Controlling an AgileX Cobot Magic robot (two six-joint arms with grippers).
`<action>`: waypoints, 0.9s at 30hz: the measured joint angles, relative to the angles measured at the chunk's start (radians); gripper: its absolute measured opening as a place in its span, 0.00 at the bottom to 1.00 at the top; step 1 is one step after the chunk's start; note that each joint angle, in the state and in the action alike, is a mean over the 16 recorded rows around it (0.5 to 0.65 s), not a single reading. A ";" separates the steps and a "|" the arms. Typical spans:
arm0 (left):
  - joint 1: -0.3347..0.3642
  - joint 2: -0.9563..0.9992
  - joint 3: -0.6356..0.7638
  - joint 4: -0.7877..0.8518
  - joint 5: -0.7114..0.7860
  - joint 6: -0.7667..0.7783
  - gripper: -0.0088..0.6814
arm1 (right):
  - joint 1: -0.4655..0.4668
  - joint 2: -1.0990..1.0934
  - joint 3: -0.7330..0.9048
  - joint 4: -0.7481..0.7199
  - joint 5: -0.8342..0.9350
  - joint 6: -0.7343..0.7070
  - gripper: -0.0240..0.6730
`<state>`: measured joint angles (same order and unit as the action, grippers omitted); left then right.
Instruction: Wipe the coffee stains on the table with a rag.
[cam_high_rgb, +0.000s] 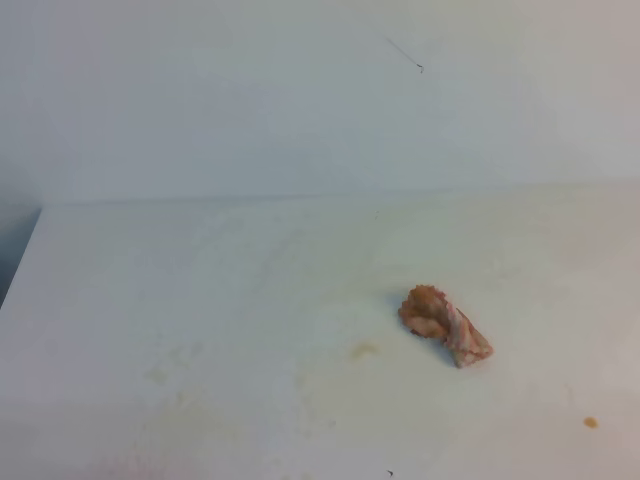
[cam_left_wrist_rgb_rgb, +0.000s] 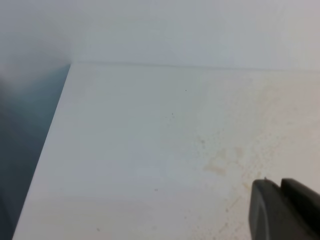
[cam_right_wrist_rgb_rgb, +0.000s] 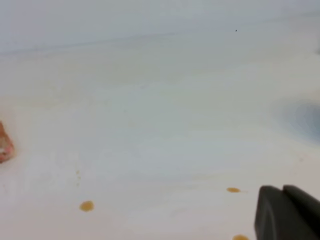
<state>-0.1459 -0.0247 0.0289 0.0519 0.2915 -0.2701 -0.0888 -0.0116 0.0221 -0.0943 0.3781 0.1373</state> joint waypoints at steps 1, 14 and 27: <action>0.000 0.000 0.000 0.000 0.000 0.000 0.01 | 0.001 0.000 0.000 0.000 0.000 0.000 0.03; 0.000 -0.002 0.002 0.000 -0.004 0.000 0.01 | 0.007 0.000 0.000 -0.002 0.000 0.000 0.03; 0.000 -0.002 0.002 0.000 -0.001 0.000 0.01 | 0.007 0.000 0.000 -0.002 0.000 0.000 0.03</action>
<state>-0.1460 -0.0263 0.0308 0.0520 0.2906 -0.2701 -0.0818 -0.0116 0.0221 -0.0959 0.3781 0.1373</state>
